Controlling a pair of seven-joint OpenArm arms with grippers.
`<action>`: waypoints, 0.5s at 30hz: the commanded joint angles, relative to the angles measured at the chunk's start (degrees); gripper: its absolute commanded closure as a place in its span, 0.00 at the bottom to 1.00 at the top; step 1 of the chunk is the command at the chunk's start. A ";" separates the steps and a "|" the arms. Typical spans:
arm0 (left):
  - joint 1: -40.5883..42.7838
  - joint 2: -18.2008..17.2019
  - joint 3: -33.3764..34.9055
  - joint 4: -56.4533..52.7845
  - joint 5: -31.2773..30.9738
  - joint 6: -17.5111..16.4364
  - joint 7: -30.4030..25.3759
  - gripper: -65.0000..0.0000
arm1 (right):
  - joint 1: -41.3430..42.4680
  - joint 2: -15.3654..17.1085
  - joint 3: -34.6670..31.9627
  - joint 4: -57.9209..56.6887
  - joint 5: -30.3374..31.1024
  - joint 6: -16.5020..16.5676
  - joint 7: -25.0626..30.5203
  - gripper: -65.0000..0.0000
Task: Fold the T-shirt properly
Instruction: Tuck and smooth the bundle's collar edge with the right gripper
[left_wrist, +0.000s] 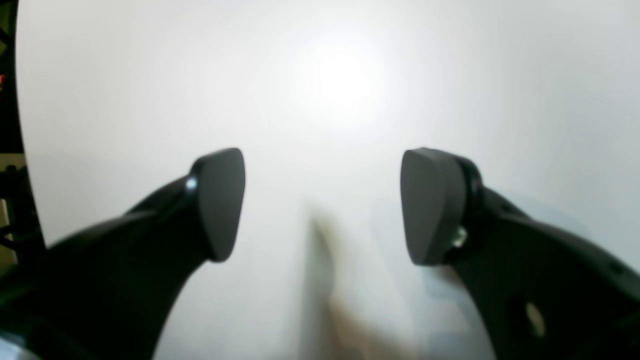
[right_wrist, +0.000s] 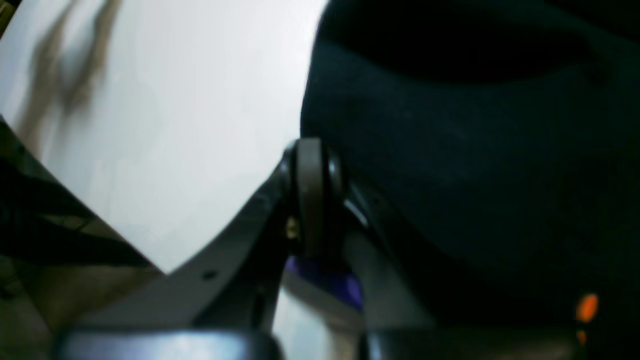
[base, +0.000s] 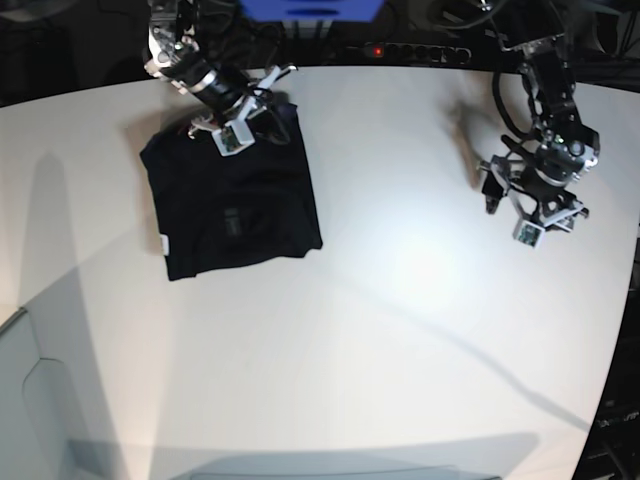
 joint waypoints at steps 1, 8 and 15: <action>-0.29 -0.89 -0.24 1.30 -0.46 0.27 -0.88 0.28 | 0.37 -0.14 0.04 3.71 1.95 0.36 2.49 1.00; 1.03 -0.81 -0.33 1.39 -0.46 0.27 -0.88 0.28 | 8.55 -0.32 0.30 9.16 1.78 0.36 -2.61 1.00; 2.96 -0.54 -2.17 1.57 -0.46 0.27 -0.88 0.28 | 16.55 -0.32 -0.05 -2.97 1.78 0.36 -4.46 1.00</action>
